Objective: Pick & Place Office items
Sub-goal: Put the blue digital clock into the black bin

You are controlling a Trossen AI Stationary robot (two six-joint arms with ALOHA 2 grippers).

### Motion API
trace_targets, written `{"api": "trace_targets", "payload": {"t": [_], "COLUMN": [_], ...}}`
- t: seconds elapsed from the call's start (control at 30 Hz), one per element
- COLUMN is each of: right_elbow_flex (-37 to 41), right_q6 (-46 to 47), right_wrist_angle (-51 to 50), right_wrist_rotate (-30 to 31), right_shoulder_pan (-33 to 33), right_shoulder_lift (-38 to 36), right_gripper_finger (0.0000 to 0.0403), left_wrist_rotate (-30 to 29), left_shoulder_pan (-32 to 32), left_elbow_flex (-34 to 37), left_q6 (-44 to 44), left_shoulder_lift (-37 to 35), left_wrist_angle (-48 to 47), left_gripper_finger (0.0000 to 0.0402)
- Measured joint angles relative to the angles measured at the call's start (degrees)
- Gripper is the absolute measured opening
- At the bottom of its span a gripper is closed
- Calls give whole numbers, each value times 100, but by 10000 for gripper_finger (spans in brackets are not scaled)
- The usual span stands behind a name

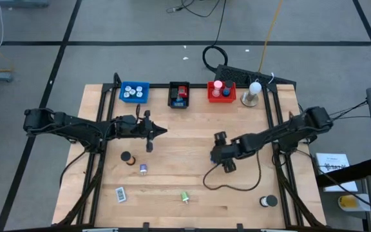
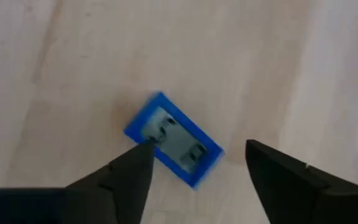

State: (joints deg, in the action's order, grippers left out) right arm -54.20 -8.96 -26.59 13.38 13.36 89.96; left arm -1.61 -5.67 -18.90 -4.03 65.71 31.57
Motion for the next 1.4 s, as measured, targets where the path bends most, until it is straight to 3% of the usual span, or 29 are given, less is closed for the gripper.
{"api": "trace_targets", "payload": {"t": [0.13,0.33,0.53,0.73,0.87,1.07,1.23,1.4], "right_elbow_flex": [-320,-487,-469,-469,-469,-627,-721,-737], "right_q6": [-558,-869,-797,-502,-500,-1075,-2002,-2829], "right_wrist_angle": [-72,-297,-391,-329,-143,-44,74,320], "right_wrist_rotate": [-399,-872,-915,-1076,-731,30,12,1], "right_shoulder_pan": [-98,-227,-307,-353,-240,49,159,176], "right_shoulder_lift": [491,841,856,856,838,834,834,970], "right_gripper_finger": [268,261,238,187,170,218,274,285], "left_wrist_rotate": [0,0,1,1,0,0,0,0], "left_shoulder_pan": [0,0,2,2,2,-2,-2,-2], "left_elbow_flex": [0,0,0,0,0,0,0,0], "left_q6": [0,0,0,0,0,0,0,0], "left_shoulder_lift": [0,0,0,0,0,0,0,0], "left_wrist_angle": [-2,0,-2,0,-2,0,-2,-2], "left_gripper_finger": [24,24,24,24,24,24,24,24]}}
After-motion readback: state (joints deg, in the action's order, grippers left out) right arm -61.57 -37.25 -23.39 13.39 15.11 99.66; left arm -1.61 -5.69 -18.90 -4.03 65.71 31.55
